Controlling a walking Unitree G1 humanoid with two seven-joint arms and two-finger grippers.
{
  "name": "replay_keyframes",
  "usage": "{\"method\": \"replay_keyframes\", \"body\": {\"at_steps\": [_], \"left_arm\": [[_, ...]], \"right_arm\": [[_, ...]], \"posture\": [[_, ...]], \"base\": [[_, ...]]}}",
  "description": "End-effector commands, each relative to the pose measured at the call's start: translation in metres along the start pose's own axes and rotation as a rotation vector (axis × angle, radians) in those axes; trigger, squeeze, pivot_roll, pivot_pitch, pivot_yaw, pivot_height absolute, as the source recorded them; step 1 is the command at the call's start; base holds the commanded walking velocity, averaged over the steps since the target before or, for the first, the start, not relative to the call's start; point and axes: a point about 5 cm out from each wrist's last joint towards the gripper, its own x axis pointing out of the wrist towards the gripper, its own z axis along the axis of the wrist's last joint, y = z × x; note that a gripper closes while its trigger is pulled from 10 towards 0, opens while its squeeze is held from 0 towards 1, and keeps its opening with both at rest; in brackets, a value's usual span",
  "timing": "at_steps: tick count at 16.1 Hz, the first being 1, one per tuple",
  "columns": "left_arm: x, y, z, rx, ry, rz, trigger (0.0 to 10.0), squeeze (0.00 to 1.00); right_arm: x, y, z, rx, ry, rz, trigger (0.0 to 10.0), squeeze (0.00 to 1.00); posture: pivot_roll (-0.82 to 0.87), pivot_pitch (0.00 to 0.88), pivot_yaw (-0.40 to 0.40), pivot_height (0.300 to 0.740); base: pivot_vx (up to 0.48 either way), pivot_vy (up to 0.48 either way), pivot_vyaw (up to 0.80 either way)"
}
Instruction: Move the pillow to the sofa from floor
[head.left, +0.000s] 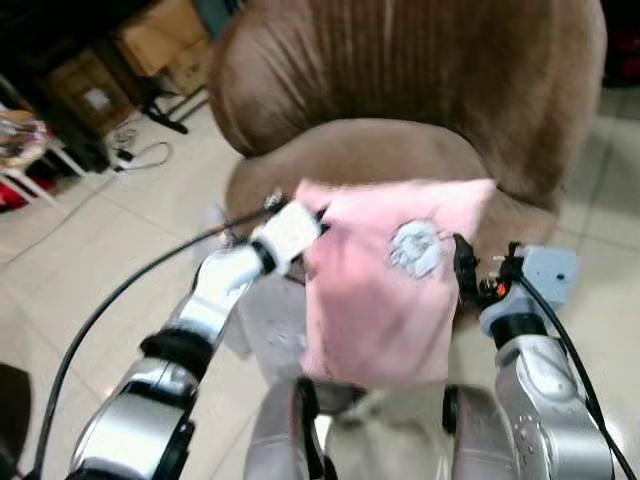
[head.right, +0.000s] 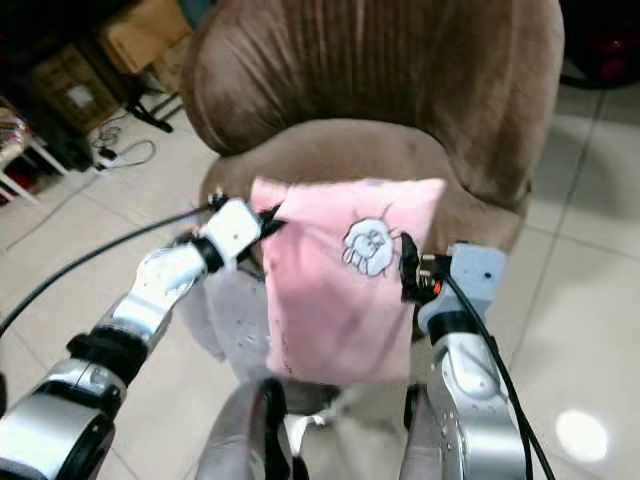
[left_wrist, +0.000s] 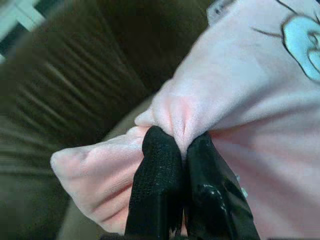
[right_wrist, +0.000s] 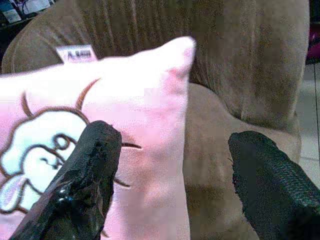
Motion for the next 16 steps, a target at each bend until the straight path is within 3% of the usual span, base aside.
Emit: {"method": "replay_keyframes", "body": {"at_steps": [1,2,3,5,7,10,16], "left_arm": [[-0.001,0.024,0.016,0.012,-0.064,0.077,0.0,0.00],[0.001,0.043,0.030,0.039,-0.089,0.138,0.0,0.00],[0.001,0.052,0.035,0.039,-0.089,0.170,0.0,0.00],[-0.011,0.073,0.042,0.091,-0.082,0.260,0.0,0.00],[-0.030,0.069,0.024,0.039,-0.017,0.296,0.0,0.00],[-0.041,0.069,0.018,-0.013,0.018,0.338,0.0,0.00],[-0.063,0.055,0.000,-0.071,0.117,0.399,0.0,0.00]], "right_arm": [[0.005,0.004,0.006,0.014,-0.031,-0.004,10.0,0.00],[0.010,0.004,0.017,0.015,-0.077,-0.008,10.0,0.00],[0.013,0.004,0.021,0.022,-0.093,-0.013,10.0,0.00],[0.026,0.010,0.024,0.038,-0.112,0.001,10.0,0.00],[0.027,0.009,0.019,0.076,-0.105,-0.021,10.0,0.00],[0.026,0.004,0.018,0.085,-0.110,-0.052,10.0,0.00],[0.030,-0.009,0.014,-0.019,-0.074,-0.066,10.0,0.00]], "posture": [[-0.15,0.000,0.261,0.676],[-0.16,0.000,0.252,0.691],[-0.16,0.000,0.245,0.701],[-0.17,0.000,0.225,0.736],[-0.18,0.000,0.235,0.740],[-0.18,0.000,0.213,0.740],[-0.15,0.000,0.120,0.740]], "base": [[0.000,0.000,0.00],[0.000,0.000,0.00],[0.000,0.000,0.00],[0.000,0.000,0.00],[0.000,0.000,0.00],[0.000,0.000,0.00],[0.000,0.000,0.00]]}}
